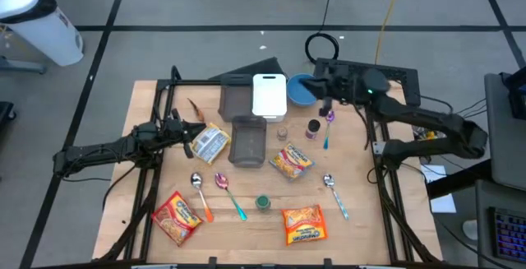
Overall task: Pick & Place Food Item
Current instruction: Put the red noodle pack into the bottom black bin
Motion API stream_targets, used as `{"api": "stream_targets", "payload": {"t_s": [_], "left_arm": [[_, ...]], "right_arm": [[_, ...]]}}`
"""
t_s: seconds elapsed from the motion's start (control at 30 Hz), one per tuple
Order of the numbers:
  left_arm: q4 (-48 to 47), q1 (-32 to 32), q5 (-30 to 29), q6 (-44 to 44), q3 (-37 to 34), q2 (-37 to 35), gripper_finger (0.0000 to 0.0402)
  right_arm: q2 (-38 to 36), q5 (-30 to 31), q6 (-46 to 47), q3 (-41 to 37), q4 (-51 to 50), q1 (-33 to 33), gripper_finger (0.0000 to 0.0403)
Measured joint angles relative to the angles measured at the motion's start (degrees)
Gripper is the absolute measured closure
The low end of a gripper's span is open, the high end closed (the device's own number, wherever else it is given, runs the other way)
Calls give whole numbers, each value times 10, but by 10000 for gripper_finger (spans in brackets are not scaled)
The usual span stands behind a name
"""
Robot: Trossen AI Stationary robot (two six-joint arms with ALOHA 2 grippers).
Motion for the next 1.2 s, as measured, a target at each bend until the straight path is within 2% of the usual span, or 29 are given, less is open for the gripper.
{"api": "stream_targets", "payload": {"t_s": [0.07, 0.17, 0.6, 1.07, 1.2], "left_arm": [[0, 0, 0, 0, 0, 0, 360], [0, 0, 0, 0, 0, 0, 360], [0, 0, 0, 0, 0, 0, 360], [0, 0, 0, 0, 0, 0, 360], [0, 0, 0, 0, 0, 0, 360]], "right_arm": [[28, -42, -1, 8, 1, 0, 403], [54, -74, -2, 9, 11, 0, 403], [101, -73, 4, 9, 8, 0, 403], [102, -73, 35, 9, 1, 0, 403], [102, -38, 17, 9, 1, 1, 403]]}}
